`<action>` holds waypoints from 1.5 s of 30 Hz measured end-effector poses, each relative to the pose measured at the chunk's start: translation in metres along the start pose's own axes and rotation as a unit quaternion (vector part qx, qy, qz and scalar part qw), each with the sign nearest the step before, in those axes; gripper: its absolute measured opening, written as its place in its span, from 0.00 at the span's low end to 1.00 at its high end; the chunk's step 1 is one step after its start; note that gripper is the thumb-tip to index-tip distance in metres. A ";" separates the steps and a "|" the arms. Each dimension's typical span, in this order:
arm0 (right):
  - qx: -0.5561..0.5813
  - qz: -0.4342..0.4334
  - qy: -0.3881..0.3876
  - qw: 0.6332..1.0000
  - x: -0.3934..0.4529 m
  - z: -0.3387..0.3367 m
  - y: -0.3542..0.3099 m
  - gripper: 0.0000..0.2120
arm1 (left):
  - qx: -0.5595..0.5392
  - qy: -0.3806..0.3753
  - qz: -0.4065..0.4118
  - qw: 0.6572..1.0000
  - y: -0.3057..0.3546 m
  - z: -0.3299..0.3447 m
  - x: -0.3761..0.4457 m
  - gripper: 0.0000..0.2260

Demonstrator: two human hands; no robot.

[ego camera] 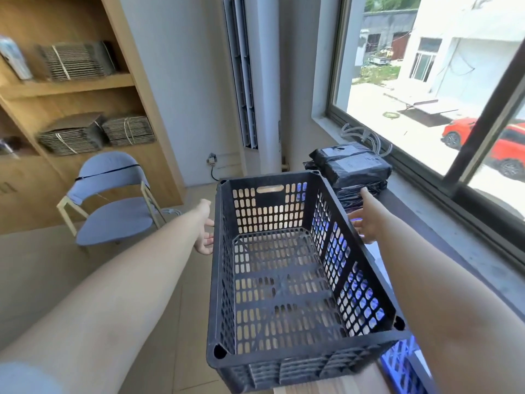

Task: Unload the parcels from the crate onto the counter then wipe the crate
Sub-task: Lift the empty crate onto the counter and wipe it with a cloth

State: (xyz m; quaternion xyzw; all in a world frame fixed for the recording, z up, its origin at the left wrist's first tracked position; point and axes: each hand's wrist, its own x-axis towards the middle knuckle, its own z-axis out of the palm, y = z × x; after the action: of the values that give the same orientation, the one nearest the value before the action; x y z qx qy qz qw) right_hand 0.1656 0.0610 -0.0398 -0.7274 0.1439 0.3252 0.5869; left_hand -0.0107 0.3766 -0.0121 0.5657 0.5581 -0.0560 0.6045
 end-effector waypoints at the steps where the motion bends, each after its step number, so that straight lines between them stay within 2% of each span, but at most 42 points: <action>1: 0.021 0.004 -0.005 1.000 -0.004 0.002 0.001 0.44 | -0.005 -0.003 0.001 1.000 0.004 -0.007 -0.001 0.29; 4: 0.067 0.007 -0.024 0.997 -0.018 0.010 0.000 0.46 | -0.017 -0.013 0.011 1.000 0.017 -0.033 -0.004 0.29; 9: 0.143 -0.028 -0.109 0.983 -0.060 0.028 0.002 0.49 | -0.026 -0.027 0.032 0.999 0.032 -0.075 -0.008 0.30; 13: 0.166 -0.070 -0.110 0.978 -0.097 0.039 0.006 0.51 | -0.043 -0.064 0.051 0.996 0.038 -0.105 -0.012 0.31; 22: 0.205 -0.124 -0.004 0.971 -0.194 0.056 0.035 0.49 | -0.014 -0.163 0.108 0.981 0.045 -0.137 -0.055 0.32; 30: 0.266 -0.167 0.075 0.946 -0.298 0.059 0.097 0.50 | 0.013 -0.250 0.138 0.958 0.018 -0.125 -0.068 0.34; 34: 0.302 -0.166 0.134 0.929 -0.348 0.044 0.146 0.53 | 0.036 -0.329 0.152 0.931 0.000 -0.100 -0.093 0.35; 37: 0.332 -0.163 0.184 0.911 -0.390 0.032 0.185 0.56 | 0.090 -0.380 0.165 0.905 -0.015 -0.080 -0.126 0.31; 40: 0.364 -0.168 0.227 0.888 -0.441 0.024 0.217 0.55 | 0.152 -0.413 0.170 0.882 -0.029 -0.057 -0.156 0.27; 45: 0.382 -0.191 0.298 0.854 -0.525 0.009 0.261 0.54 | 0.190 -0.466 0.171 0.847 -0.062 -0.013 -0.212 0.29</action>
State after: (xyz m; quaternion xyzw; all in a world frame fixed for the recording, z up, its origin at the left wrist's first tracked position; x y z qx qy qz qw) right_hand -0.3833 -0.0910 0.0977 -0.5211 0.2830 -0.1057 0.7983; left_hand -0.1407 0.2450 0.1088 0.6635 0.0838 -0.3140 0.6739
